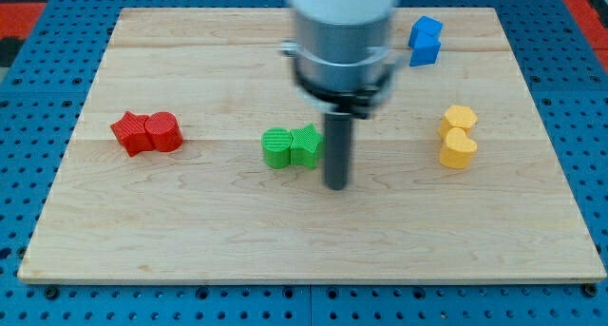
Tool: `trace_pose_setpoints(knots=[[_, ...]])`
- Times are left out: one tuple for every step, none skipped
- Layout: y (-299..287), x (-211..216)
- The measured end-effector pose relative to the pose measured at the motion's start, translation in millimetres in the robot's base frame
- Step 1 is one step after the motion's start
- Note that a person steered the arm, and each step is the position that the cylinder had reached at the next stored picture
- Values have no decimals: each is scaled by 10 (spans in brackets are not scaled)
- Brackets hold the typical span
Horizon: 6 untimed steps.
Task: Separate the yellow blocks
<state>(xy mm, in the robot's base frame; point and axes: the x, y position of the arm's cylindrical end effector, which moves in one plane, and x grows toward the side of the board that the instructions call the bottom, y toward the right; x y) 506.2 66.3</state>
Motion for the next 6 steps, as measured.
trace_pose_setpoints(knots=[[459, 38], [759, 27], [1130, 1], [1567, -231], [1605, -513], [1608, -660]])
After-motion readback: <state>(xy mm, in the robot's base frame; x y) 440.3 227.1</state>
